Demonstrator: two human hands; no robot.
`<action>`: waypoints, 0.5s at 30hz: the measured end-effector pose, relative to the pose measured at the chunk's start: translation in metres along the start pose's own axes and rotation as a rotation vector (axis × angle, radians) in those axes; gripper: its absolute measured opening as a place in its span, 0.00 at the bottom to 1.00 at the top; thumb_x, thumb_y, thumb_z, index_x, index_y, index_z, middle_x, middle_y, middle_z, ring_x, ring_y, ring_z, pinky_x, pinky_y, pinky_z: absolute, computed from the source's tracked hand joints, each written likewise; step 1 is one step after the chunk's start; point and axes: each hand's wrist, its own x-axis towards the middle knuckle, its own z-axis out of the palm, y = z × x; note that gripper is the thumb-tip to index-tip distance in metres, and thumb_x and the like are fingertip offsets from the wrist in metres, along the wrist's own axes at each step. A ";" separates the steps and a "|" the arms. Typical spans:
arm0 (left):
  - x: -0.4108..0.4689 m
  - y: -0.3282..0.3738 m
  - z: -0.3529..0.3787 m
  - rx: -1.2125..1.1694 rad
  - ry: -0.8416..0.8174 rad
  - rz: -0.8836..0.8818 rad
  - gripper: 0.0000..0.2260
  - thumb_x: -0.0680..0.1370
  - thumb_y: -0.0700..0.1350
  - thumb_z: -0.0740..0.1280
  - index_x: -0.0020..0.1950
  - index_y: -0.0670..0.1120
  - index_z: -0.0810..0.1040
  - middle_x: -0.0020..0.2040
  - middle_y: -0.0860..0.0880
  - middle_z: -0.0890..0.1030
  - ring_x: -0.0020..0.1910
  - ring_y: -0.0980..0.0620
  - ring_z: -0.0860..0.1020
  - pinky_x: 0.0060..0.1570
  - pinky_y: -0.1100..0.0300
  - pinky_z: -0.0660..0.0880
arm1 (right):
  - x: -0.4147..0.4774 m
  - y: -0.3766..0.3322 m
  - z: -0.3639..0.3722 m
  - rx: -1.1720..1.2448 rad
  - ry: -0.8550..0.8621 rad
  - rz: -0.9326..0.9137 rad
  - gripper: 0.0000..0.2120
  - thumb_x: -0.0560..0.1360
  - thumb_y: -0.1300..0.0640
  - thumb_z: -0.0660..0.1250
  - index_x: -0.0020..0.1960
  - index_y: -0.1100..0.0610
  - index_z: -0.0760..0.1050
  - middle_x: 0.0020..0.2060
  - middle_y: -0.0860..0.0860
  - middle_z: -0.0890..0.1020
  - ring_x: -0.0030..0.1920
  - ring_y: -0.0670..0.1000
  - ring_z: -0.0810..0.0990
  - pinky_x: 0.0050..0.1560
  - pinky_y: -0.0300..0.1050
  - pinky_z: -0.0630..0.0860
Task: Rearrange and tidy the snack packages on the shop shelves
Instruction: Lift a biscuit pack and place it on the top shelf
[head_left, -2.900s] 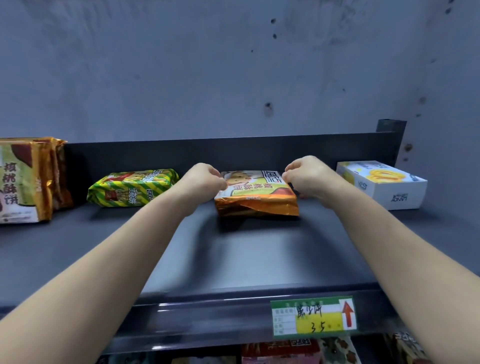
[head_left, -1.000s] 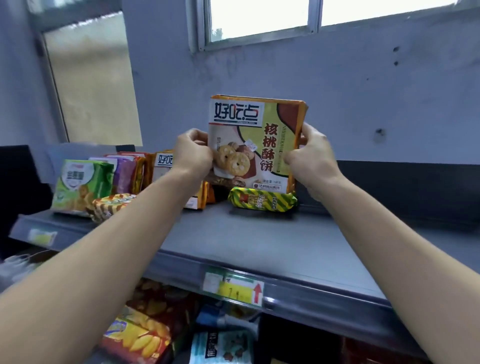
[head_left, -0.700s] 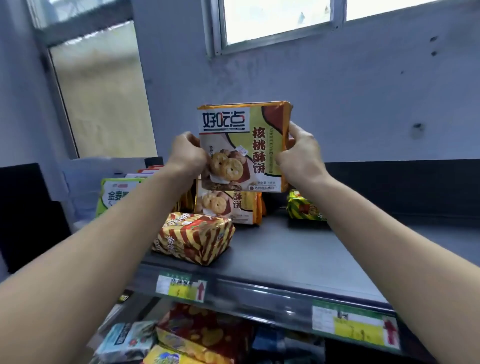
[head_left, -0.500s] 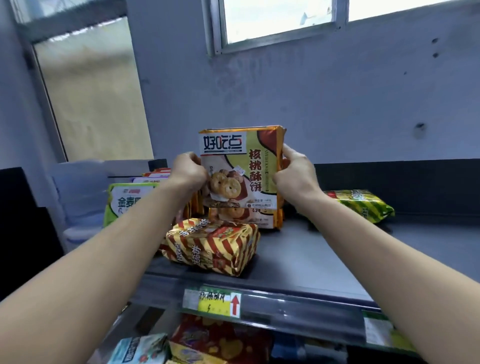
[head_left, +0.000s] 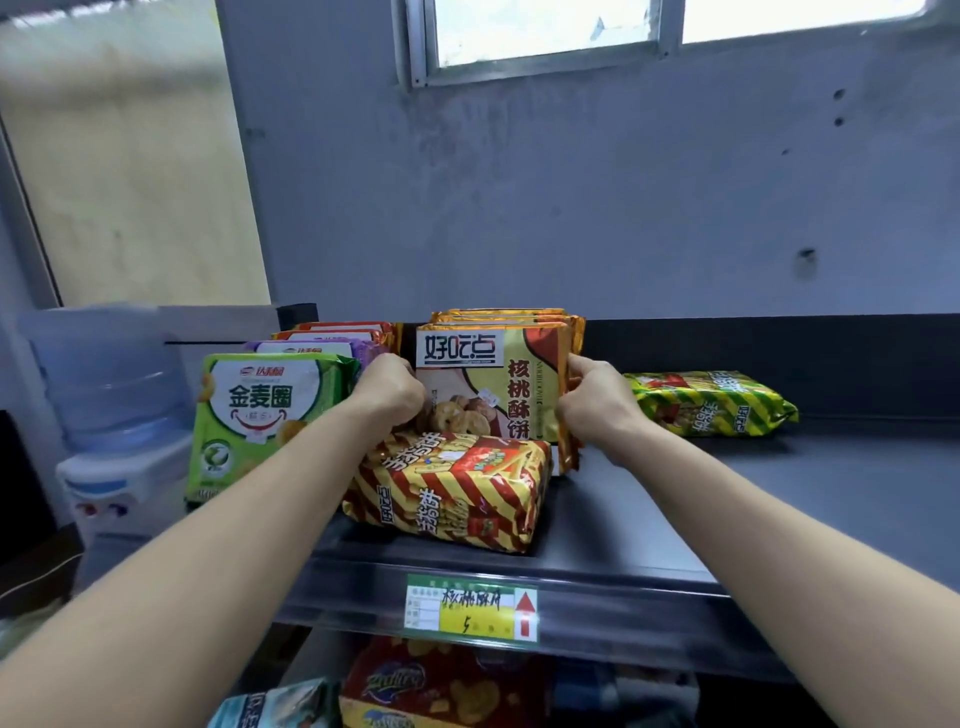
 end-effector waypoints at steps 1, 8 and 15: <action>0.000 -0.001 0.001 0.008 0.013 0.001 0.10 0.77 0.34 0.63 0.58 0.38 0.76 0.55 0.41 0.78 0.55 0.43 0.77 0.53 0.55 0.76 | -0.001 -0.001 0.000 -0.023 0.004 -0.013 0.23 0.73 0.69 0.59 0.65 0.54 0.72 0.55 0.52 0.81 0.53 0.55 0.81 0.52 0.53 0.80; -0.012 0.000 0.009 0.036 0.046 0.067 0.06 0.78 0.39 0.65 0.54 0.39 0.76 0.47 0.45 0.77 0.46 0.48 0.75 0.42 0.58 0.70 | -0.013 0.001 -0.003 -0.162 0.067 -0.088 0.11 0.75 0.66 0.60 0.55 0.58 0.75 0.50 0.53 0.81 0.50 0.54 0.80 0.50 0.51 0.80; -0.021 0.001 0.007 0.061 0.024 0.091 0.03 0.78 0.42 0.64 0.49 0.43 0.75 0.50 0.45 0.79 0.46 0.49 0.76 0.43 0.57 0.72 | -0.023 -0.001 -0.012 -0.197 0.085 -0.112 0.10 0.76 0.64 0.61 0.55 0.57 0.74 0.51 0.53 0.81 0.51 0.55 0.80 0.50 0.52 0.79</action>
